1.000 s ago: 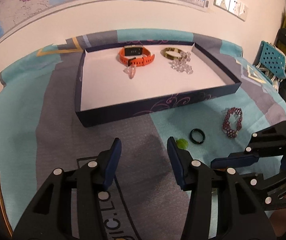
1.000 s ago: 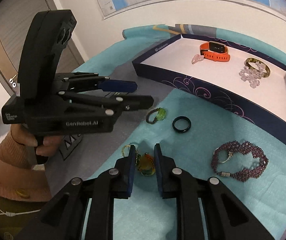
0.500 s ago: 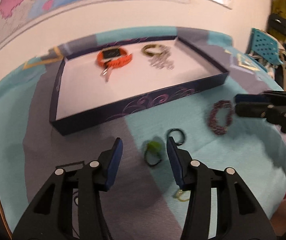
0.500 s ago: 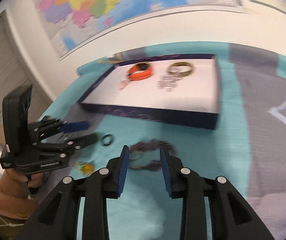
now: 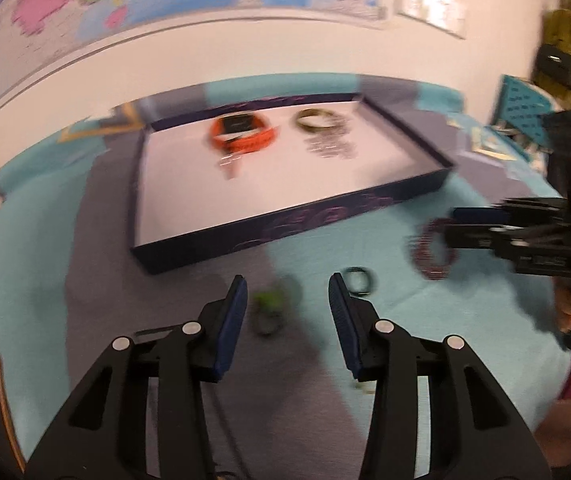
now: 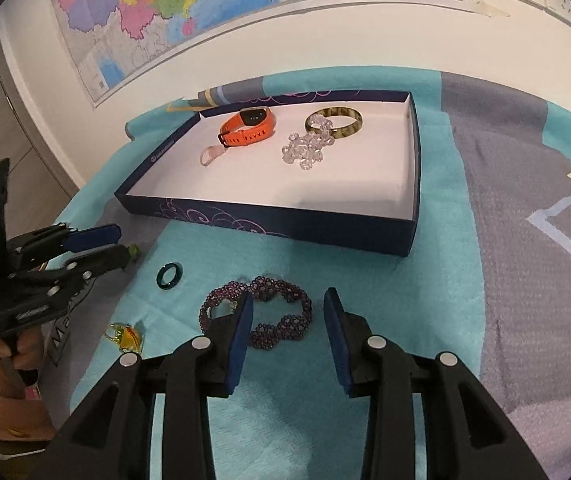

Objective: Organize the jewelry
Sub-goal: 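Grasp the black ring with the left tool while the right tool grasps the purple beaded bracelet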

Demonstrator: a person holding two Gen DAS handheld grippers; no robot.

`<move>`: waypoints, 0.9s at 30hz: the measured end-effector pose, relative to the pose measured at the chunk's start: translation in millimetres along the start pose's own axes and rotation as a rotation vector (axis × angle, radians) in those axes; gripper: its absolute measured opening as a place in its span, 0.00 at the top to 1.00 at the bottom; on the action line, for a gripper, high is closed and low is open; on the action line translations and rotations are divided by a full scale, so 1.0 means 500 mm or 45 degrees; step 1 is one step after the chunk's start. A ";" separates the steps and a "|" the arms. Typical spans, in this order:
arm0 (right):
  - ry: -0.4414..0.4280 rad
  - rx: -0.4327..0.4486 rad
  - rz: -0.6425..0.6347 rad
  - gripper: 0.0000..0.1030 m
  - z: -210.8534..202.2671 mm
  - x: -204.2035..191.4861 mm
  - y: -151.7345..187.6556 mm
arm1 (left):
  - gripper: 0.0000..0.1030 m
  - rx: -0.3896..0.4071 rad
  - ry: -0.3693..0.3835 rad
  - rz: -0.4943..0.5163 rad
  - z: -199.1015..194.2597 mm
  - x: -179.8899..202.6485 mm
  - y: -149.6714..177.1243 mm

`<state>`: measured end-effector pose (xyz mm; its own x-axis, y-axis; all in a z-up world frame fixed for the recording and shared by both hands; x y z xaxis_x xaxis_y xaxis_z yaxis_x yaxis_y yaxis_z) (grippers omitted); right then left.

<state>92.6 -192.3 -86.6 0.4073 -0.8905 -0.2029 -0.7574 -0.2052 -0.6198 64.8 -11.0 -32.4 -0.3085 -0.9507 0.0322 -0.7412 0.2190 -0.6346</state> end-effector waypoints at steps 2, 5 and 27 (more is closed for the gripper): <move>0.008 0.003 -0.006 0.68 0.001 -0.003 0.000 | 0.59 0.005 0.032 0.041 0.002 0.019 -0.002; 0.017 0.003 -0.013 0.70 0.002 -0.003 0.001 | 0.59 -0.011 0.064 0.086 0.015 0.046 -0.007; 0.054 -0.008 -0.076 0.91 0.007 -0.012 -0.001 | 0.78 -0.086 0.075 0.064 0.065 0.065 -0.009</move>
<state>92.2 -185.3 -87.4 0.4303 -0.8928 -0.1332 -0.7356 -0.2613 -0.6250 77.6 -50.0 -53.3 -0.3795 -0.9239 0.0486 -0.7617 0.2822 -0.5832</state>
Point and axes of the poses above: each gripper's, at about its wrist camera, not at the fingertips, and z roughly the way its jaws point, x to its right, y to its underside, the point moved 2 cm from there along z, roughly the way its jaws point, and after that the axes turned 4 degrees about -x, right-handed, at the moved point
